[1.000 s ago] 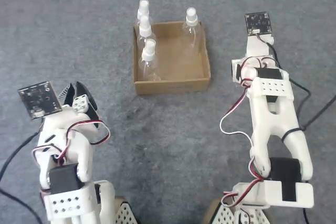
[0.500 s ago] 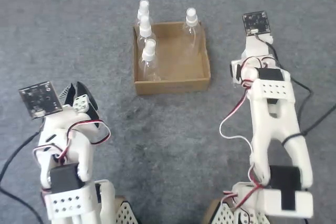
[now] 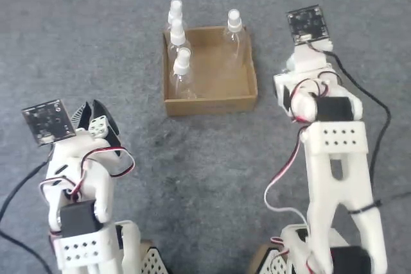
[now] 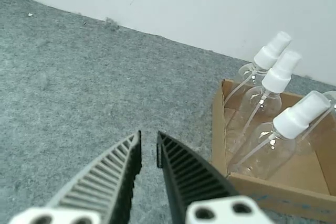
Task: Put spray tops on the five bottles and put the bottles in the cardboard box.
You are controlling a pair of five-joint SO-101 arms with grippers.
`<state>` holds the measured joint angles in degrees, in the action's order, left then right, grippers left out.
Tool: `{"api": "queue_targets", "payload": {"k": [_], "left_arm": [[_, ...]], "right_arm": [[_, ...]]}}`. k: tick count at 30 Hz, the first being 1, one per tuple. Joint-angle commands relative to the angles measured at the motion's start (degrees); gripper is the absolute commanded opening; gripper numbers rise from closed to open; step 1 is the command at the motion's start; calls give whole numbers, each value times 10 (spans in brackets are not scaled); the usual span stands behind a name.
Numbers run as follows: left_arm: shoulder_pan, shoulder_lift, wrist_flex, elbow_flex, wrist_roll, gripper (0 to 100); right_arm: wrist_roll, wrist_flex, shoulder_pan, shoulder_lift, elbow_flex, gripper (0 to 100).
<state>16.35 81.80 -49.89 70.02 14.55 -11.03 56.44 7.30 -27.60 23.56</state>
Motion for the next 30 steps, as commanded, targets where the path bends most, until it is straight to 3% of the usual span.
{"api": "queue_targets", "payload": {"k": [1, 12, 30], "left_arm": [[1, 9, 18, -1, -4, 48], [1, 9, 19, 3, -4, 48], [0, 9, 20, 6, -4, 48]], "right_arm": [[5, 47, 37, -47, -87, 6], [21, 67, 116, -21, -182, 6], [42, -29, 123, 175, -213, 6]]}}
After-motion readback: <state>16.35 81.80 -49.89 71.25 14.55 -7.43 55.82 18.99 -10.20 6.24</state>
